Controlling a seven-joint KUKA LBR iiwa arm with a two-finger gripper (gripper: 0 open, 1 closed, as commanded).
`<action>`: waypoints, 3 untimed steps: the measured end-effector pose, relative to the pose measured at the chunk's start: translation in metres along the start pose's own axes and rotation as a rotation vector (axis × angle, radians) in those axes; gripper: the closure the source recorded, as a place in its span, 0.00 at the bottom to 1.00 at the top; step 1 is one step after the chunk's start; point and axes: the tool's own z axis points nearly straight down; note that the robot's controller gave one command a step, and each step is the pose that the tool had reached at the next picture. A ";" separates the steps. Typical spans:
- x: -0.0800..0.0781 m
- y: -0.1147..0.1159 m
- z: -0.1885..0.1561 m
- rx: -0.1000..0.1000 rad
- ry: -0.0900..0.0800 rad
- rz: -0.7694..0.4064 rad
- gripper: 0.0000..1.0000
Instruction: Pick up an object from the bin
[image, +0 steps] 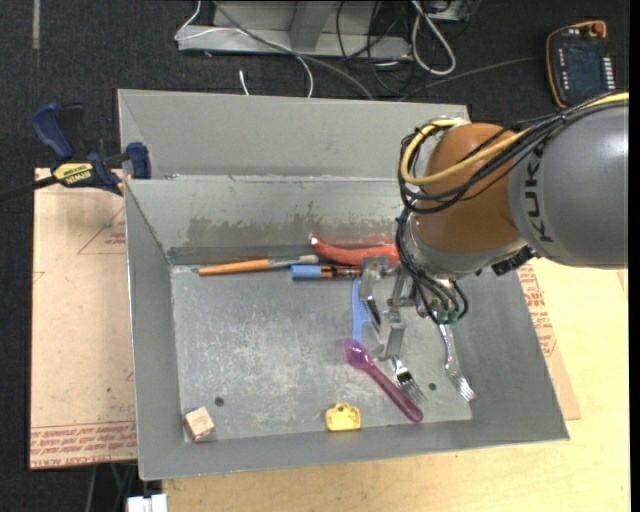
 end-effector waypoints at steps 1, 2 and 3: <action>-0.002 0.000 -0.005 0.000 -0.008 0.000 0.00; -0.035 -0.001 0.087 0.000 -0.006 -0.591 0.00; -0.039 0.002 0.085 0.001 -0.013 -0.531 0.00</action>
Offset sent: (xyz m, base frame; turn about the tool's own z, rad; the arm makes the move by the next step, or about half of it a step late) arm 0.0342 -0.0018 -0.0858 -0.5960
